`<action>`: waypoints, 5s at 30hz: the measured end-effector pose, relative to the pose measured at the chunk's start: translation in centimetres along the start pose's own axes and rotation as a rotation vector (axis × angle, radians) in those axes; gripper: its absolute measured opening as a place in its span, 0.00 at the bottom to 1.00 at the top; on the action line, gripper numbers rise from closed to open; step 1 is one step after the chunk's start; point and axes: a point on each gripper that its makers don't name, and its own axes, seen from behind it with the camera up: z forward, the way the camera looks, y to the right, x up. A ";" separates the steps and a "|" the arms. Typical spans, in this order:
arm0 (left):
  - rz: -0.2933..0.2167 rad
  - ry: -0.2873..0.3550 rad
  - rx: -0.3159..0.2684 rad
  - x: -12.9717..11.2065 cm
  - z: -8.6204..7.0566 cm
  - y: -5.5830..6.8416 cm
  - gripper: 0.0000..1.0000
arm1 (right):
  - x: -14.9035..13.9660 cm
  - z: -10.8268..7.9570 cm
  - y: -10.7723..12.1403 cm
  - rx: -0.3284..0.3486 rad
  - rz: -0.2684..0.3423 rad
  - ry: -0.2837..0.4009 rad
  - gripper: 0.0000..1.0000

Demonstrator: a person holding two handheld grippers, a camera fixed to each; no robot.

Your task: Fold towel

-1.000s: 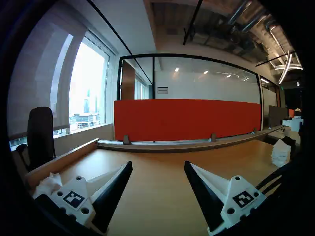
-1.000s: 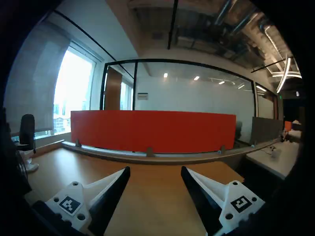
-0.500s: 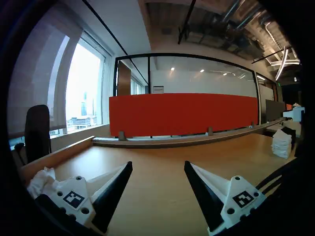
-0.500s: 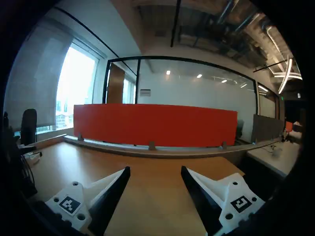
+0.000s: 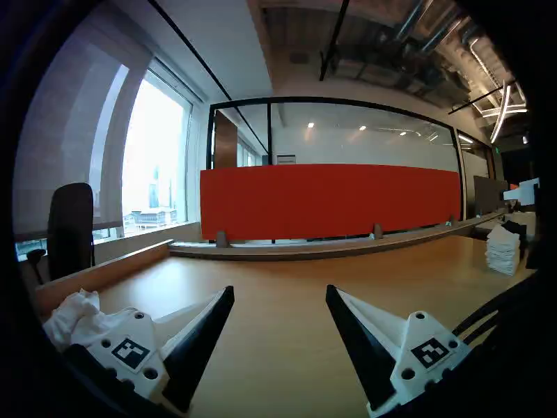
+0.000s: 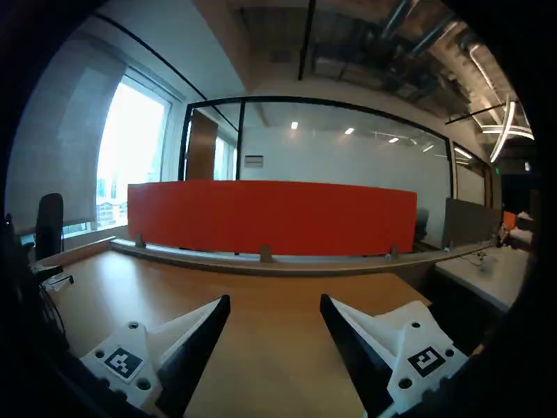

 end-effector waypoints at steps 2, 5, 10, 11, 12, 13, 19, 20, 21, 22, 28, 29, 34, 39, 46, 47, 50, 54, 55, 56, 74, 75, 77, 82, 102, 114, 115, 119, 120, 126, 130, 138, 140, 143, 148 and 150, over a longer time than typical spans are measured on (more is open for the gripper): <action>-0.006 0.002 0.002 0.0 -0.1 -0.4 0.98 | -0.1 -0.1 0.0 -0.002 -0.006 -0.002 1.00; -0.010 0.005 0.004 0.0 -0.1 -0.9 0.98 | -0.1 -0.2 0.0 -0.005 -0.017 -0.004 1.00; -0.014 0.013 0.013 -0.1 -0.3 -1.8 0.98 | 0.2 -0.4 0.1 -0.013 -0.024 -0.003 1.00; -0.014 0.014 0.014 -0.1 -0.4 -2.0 0.98 | 0.3 -0.4 0.1 -0.014 -0.024 -0.002 1.00; -0.015 0.014 0.016 -0.2 -0.4 -2.2 0.98 | 0.3 -0.5 0.1 -0.014 -0.023 -0.001 1.00; -0.016 0.014 0.017 -0.3 -0.5 -2.3 0.98 | 0.4 -0.5 0.1 -0.016 -0.024 0.000 1.00; -0.017 0.011 0.018 -0.8 -0.6 -2.7 0.98 | 0.4 -0.6 0.3 -0.019 -0.037 0.000 1.00; -0.016 0.011 0.020 -0.9 -0.6 -2.8 0.98 | 0.4 -0.7 0.3 -0.019 -0.039 -0.001 1.00; -0.016 0.010 0.021 -0.9 -0.6 -2.8 0.98 | 0.3 -0.7 0.3 -0.019 -0.041 -0.002 1.00; -0.017 0.009 0.021 -1.0 -0.6 -2.8 0.98 | 0.3 -0.7 0.3 -0.018 -0.043 -0.002 1.00; -0.020 0.005 0.021 -1.4 -0.5 -2.9 0.98 | 0.4 -0.9 0.1 -0.012 -0.055 -0.012 1.00; -0.020 0.004 0.021 -1.4 -0.4 -2.9 0.98 | 0.3 -0.9 0.1 -0.011 -0.057 -0.015 1.00; -0.019 0.004 0.017 -1.4 -0.3 -2.9 0.98 | 0.4 -1.0 0.0 -0.011 -0.063 -0.016 1.00; -0.018 0.003 0.016 -1.4 -0.3 -2.9 0.98 | 0.7 -0.9 0.1 -0.010 -0.052 -0.006 1.00; -0.018 0.002 0.016 -1.4 -0.3 -2.8 0.98 | 1.2 -0.6 0.7 -0.014 -0.058 0.017 1.00; -0.018 0.002 0.016 -1.4 -0.3 -2.8 0.98 | 1.3 -0.5 0.9 -0.016 -0.058 0.023 1.00; -0.018 0.002 0.016 -1.4 -0.2 -2.8 0.98 | 1.4 -0.3 1.4 -0.023 -0.051 0.038 1.00; -0.018 0.002 0.016 -1.5 -0.2 -2.8 0.98 | 1.4 0.0 2.4 -0.033 -0.042 0.058 1.00; -0.018 0.002 0.016 -1.4 -0.2 -2.8 0.98 | 1.3 0.0 2.6 -0.034 -0.040 0.061 1.00; -0.018 0.002 0.016 -1.4 -0.2 -2.8 0.98 | 1.2 0.1 2.8 -0.036 -0.037 0.066 1.00; -0.018 0.002 0.016 -1.5 -0.3 -2.7 0.98 | -4.4 1.0 4.9 -0.057 0.034 0.078 1.00; -0.018 0.002 0.016 -1.5 -0.4 -2.7 0.98 | -4.6 1.0 5.0 -0.058 0.040 0.078 1.00; -0.018 0.002 0.016 -1.5 -0.4 -2.7 0.98 | -5.1 1.1 5.3 -0.063 0.051 0.077 1.00; -0.018 0.002 0.017 -1.5 -0.4 -2.7 0.98 | -6.0 1.1 5.0 -0.058 0.072 0.074 1.00; -0.018 0.002 0.017 -1.5 -0.3 -2.7 0.98 | -8.4 1.5 4.0 -0.035 0.076 0.072 1.00; -0.018 0.002 0.016 -1.5 -0.3 -2.7 0.98 | -9.2 1.3 3.3 -0.032 0.050 0.073 1.00; -0.018 0.002 0.017 -1.5 -0.3 -2.7 0.98 | -9.2 1.3 3.3 -0.032 0.048 0.075 1.00; -0.018 0.002 0.016 -1.5 -0.3 -2.8 0.98 | -9.0 1.2 3.0 -0.032 0.039 0.079 1.00; -0.018 0.002 0.016 -1.5 -0.3 -2.8 0.98 | -8.9 1.2 2.9 -0.032 0.037 0.079 1.00; -0.018 0.002 0.016 -1.5 -0.3 -2.7 0.98 | -8.9 1.2 2.8 -0.032 0.037 0.080 1.00; -0.018 0.002 0.016 -1.5 -0.3 -2.7 0.98 | -8.9 1.1 2.8 -0.031 0.037 0.081 1.00; -0.018 0.002 0.016 -1.4 -0.3 -2.7 0.98 | -8.8 1.2 2.7 -0.028 0.038 0.080 1.00; -0.018 0.002 0.016 -1.4 -0.3 -2.7 0.98 | -8.9 1.2 2.7 -0.028 0.038 0.080 1.00; -0.018 0.002 0.016 -1.4 -0.3 -2.8 0.98 | -8.9 1.2 2.7 -0.028 0.038 0.081 1.00; -0.018 0.001 0.016 -1.3 -0.3 -2.8 0.98 | -8.9 1.2 2.7 -0.028 0.038 0.081 1.00; -0.018 0.001 0.016 -1.2 -0.3 -2.8 0.98 | -8.8 1.1 2.7 -0.028 0.038 0.081 1.00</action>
